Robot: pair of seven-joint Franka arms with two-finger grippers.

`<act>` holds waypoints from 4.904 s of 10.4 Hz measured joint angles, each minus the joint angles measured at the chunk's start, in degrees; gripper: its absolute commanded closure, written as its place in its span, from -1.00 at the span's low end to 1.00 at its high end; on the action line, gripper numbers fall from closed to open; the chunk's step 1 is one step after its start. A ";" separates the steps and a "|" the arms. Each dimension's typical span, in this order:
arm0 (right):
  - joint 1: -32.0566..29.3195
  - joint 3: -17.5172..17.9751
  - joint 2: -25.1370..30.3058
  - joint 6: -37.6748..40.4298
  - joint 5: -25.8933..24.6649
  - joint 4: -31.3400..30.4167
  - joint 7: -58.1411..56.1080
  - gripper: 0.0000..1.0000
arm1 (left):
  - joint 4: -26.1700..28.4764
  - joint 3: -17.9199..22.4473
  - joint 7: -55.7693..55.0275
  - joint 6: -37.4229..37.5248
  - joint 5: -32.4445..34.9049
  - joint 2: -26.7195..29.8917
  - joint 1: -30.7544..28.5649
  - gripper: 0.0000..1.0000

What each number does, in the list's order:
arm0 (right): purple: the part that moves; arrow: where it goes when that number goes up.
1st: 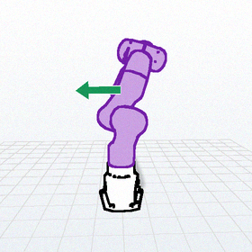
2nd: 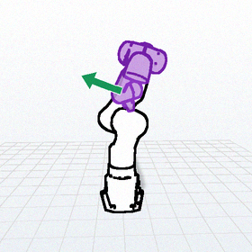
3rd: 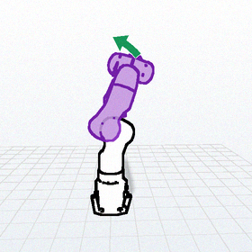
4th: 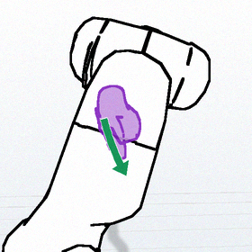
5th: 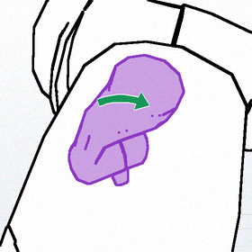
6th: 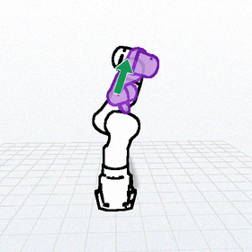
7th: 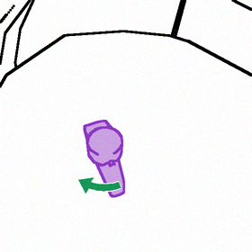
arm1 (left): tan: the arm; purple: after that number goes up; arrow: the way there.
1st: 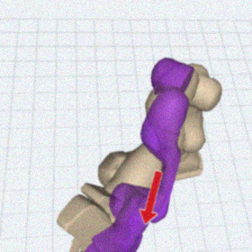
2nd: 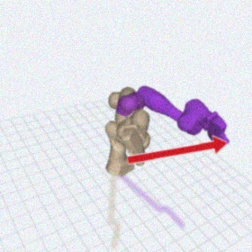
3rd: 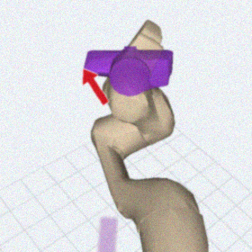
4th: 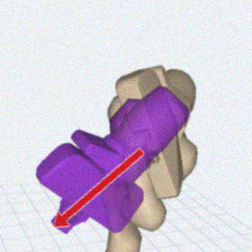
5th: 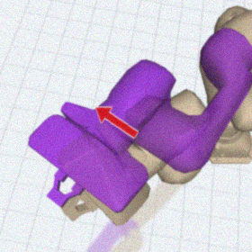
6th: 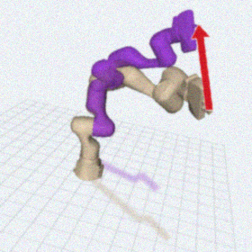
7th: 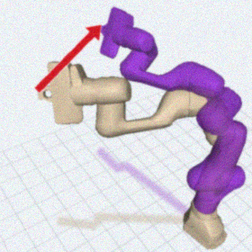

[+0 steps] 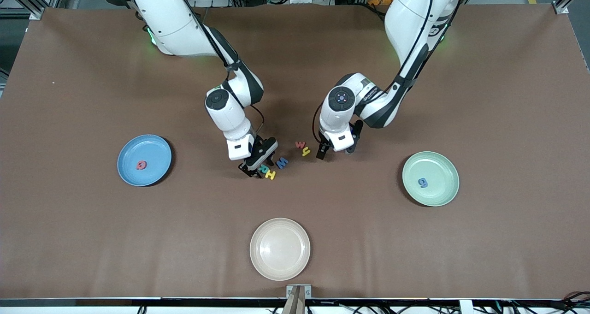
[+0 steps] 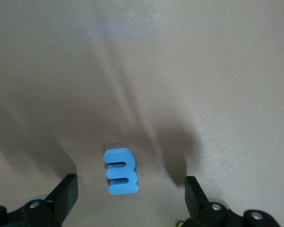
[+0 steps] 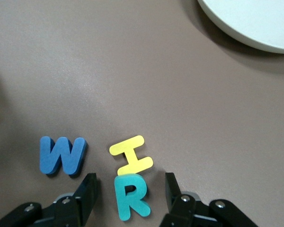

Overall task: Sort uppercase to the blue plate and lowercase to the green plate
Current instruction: 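Grasp teal R with the right gripper while the left gripper grasps blue m, then carry R to blue plate while the left gripper drops m on green plate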

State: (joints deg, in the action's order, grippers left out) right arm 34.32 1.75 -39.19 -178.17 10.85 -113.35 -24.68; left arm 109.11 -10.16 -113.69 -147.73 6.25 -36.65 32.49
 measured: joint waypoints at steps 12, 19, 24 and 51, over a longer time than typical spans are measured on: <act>0.06 0.01 -0.05 -0.03 0.00 0.41 0.00 0.47 | 0.58 0.51 -0.05 -0.68 0.00 0.62 -0.13 1.00; 0.15 0.01 -0.06 -0.03 -0.02 0.46 -0.03 0.80 | 0.06 1.52 10.46 1.11 4.72 4.53 -9.94 1.00; 0.20 -0.01 -0.09 -0.03 -0.02 0.74 -0.03 1.00 | -0.02 1.56 24.99 4.10 4.80 7.81 -19.43 1.00; -9.16 -24.82 16.04 50.82 -0.15 0.54 -13.70 1.00 | -2.64 -0.10 39.47 15.13 4.83 8.30 -19.05 -1.00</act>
State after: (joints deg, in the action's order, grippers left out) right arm 25.16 -23.07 -23.15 -127.35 10.69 -112.81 -38.38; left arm 106.47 -10.26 -74.22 -132.60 11.08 -28.35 13.44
